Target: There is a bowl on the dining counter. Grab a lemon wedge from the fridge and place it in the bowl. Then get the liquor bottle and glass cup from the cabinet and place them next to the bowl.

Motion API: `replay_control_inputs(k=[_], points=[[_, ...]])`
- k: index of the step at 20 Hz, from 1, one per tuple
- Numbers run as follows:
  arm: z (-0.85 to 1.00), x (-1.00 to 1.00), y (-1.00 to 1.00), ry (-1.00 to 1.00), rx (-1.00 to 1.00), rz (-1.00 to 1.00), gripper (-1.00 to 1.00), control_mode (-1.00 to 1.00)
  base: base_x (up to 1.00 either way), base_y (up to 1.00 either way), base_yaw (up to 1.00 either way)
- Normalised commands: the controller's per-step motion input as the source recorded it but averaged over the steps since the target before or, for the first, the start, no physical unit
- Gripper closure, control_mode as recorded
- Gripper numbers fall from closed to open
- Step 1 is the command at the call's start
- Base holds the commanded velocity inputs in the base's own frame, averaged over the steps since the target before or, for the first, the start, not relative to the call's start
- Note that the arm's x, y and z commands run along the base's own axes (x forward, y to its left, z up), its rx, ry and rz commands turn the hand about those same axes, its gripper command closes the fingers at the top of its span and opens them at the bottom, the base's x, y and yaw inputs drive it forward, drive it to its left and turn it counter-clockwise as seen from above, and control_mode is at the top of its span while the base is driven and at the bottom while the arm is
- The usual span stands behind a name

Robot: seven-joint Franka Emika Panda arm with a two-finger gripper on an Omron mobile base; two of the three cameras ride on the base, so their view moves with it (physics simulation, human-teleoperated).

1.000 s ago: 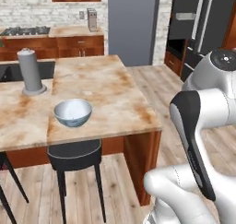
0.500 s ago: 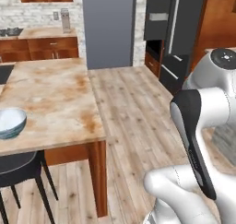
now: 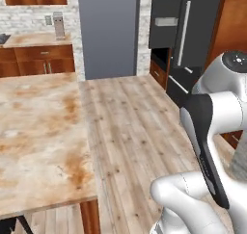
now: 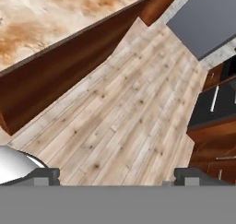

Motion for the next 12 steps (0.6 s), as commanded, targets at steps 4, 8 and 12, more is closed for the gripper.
replay_control_inputs(k=[4, 8, 12], points=[[0.0, 0.0, 0.0, 0.0, 0.0, 0.0, -1.0, 1.0, 1.0, -0.41, 0.0], [0.0, 0.0, 0.0, 0.0, 0.0, 0.0, -1.0, 1.0, 1.0, -0.51, 0.0], [0.0, 0.0, 0.0, 0.0, 0.0, 0.0, -1.0, 1.0, 1.0, -0.45, 0.0]])
